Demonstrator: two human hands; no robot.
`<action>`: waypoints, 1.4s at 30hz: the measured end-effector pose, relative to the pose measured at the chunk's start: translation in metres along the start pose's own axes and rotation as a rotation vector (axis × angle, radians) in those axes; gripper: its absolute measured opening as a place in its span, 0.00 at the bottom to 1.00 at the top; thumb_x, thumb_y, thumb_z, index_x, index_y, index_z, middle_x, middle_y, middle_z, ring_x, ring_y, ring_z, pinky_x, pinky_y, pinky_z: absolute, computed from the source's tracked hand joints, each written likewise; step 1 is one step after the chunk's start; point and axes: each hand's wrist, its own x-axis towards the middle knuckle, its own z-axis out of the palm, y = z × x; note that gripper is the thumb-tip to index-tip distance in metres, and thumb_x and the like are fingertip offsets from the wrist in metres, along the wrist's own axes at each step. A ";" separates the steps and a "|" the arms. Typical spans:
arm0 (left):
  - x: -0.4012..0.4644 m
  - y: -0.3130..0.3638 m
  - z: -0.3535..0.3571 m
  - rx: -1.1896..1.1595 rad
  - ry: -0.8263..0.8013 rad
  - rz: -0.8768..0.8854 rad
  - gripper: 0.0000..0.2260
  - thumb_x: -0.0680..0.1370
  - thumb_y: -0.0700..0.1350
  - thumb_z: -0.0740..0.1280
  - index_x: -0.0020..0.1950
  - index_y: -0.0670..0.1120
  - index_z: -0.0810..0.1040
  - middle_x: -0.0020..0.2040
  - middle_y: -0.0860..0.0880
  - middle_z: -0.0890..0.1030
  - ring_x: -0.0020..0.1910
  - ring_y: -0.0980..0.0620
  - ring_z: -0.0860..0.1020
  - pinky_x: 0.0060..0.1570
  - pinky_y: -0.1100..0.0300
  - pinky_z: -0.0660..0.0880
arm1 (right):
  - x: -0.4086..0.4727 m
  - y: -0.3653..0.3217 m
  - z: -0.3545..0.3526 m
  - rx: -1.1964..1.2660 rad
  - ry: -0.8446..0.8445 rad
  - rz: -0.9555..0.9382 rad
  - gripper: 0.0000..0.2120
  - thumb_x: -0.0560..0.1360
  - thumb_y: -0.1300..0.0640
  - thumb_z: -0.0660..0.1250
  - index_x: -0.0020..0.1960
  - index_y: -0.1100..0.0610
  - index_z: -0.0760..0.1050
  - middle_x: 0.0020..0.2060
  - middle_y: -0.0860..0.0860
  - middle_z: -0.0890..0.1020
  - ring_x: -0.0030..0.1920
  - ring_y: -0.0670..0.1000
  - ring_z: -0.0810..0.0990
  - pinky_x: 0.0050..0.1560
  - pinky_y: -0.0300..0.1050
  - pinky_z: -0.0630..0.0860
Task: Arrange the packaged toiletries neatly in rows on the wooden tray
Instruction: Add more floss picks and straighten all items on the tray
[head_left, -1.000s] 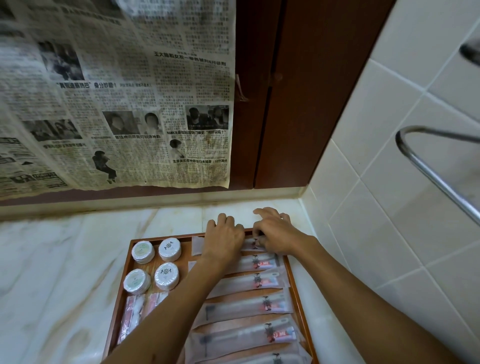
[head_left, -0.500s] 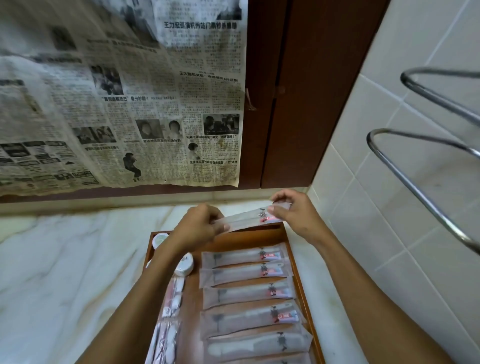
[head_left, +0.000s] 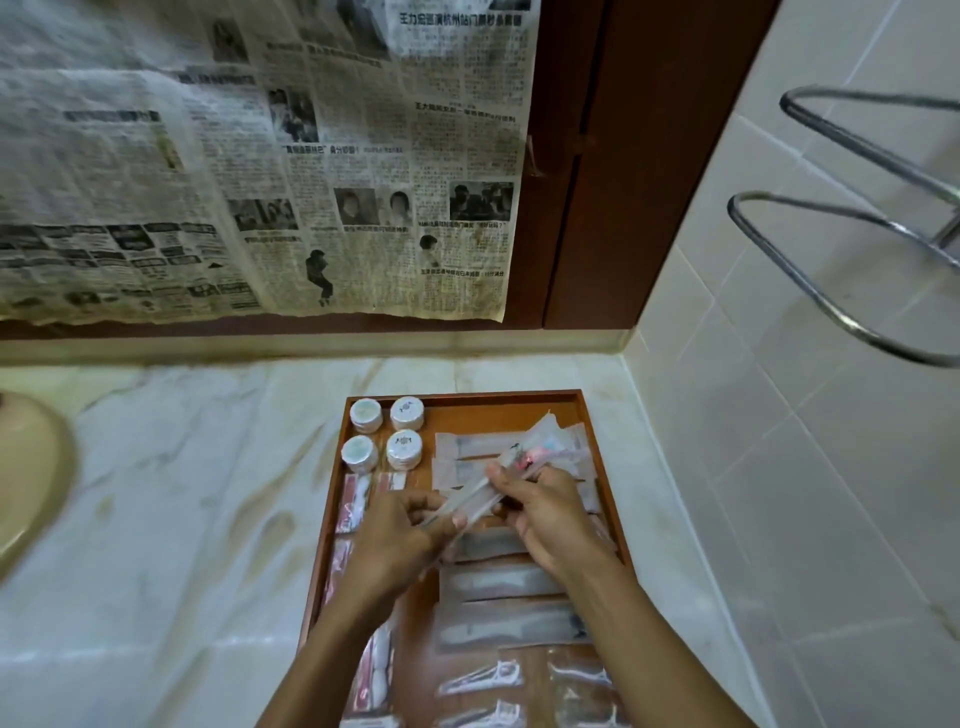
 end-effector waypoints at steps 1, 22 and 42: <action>-0.007 -0.002 0.001 -0.012 0.024 -0.014 0.03 0.75 0.39 0.72 0.43 0.40 0.81 0.30 0.42 0.81 0.28 0.48 0.78 0.31 0.57 0.71 | -0.005 0.004 0.002 0.021 0.010 0.011 0.04 0.71 0.63 0.72 0.46 0.61 0.79 0.39 0.56 0.84 0.43 0.54 0.84 0.45 0.50 0.81; -0.036 -0.025 -0.033 -0.521 0.010 -0.231 0.12 0.79 0.39 0.65 0.39 0.39 0.84 0.38 0.36 0.83 0.34 0.49 0.82 0.30 0.64 0.79 | -0.026 0.010 -0.013 0.176 0.206 -0.065 0.04 0.75 0.63 0.69 0.49 0.61 0.80 0.44 0.57 0.83 0.46 0.54 0.81 0.41 0.46 0.79; -0.022 -0.023 -0.020 -0.607 0.073 -0.322 0.08 0.68 0.41 0.74 0.44 0.38 0.86 0.41 0.37 0.84 0.31 0.52 0.82 0.28 0.66 0.78 | -0.019 0.011 -0.008 0.115 0.218 -0.045 0.06 0.74 0.62 0.70 0.51 0.57 0.79 0.45 0.56 0.85 0.49 0.55 0.83 0.44 0.49 0.79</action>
